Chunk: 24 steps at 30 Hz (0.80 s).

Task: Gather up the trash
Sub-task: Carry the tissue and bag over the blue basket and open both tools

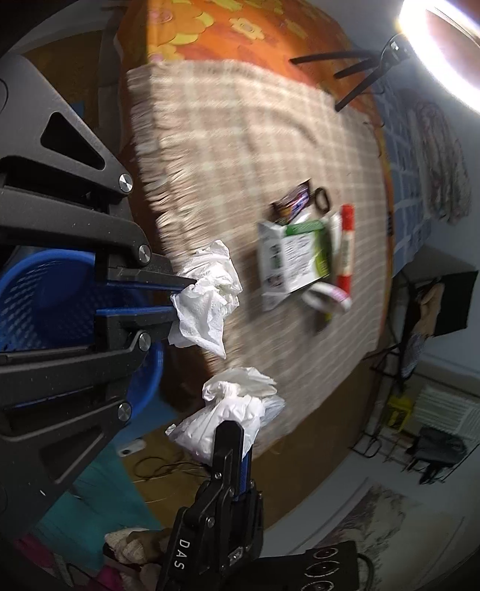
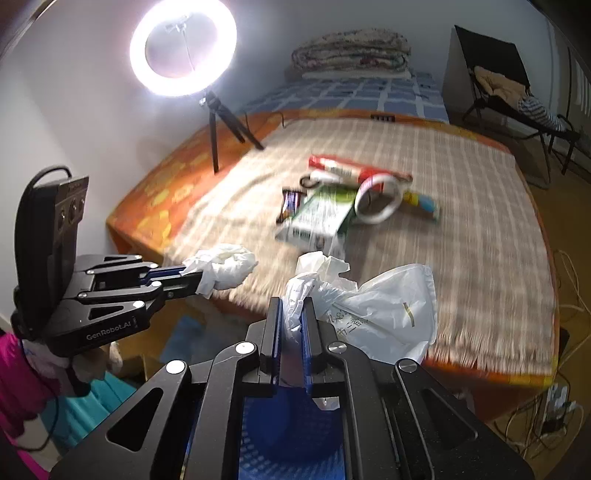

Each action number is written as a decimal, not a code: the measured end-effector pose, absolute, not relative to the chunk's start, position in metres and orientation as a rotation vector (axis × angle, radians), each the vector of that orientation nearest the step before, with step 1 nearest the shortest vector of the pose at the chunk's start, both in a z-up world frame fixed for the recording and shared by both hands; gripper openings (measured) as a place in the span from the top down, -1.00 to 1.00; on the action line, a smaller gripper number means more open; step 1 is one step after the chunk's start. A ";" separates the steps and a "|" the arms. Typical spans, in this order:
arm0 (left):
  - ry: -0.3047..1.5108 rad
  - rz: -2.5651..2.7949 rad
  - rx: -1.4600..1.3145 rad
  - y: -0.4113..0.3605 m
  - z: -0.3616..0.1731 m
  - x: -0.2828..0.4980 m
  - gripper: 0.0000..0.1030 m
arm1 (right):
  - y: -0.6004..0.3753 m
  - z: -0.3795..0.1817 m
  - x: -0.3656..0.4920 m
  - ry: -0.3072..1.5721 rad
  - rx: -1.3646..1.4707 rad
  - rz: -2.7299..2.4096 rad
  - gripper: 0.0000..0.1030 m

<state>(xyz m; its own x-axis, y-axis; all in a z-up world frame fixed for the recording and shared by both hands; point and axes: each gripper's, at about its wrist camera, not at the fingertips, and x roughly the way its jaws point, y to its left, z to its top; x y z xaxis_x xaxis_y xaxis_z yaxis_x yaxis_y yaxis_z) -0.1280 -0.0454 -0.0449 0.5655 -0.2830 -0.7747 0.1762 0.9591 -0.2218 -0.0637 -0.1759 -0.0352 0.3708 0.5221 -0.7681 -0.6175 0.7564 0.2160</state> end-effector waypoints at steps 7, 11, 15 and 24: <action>1.052 -0.335 -0.091 -0.069 -0.082 -0.149 0.91 | -0.185 -0.069 -0.088 1.014 -0.119 0.727 0.85; 1.112 -0.362 -0.069 -0.081 -0.101 -0.159 0.91 | -0.190 -0.093 -0.102 1.066 -0.123 0.714 0.85; 1.148 -0.370 -0.049 -0.089 -0.114 -0.164 0.91 | -0.193 -0.118 -0.111 1.115 -0.128 0.694 0.85; 1.278 -0.360 -0.011 -0.099 -0.161 -0.166 0.90 | -0.195 -0.166 -0.122 1.201 -0.146 0.659 0.82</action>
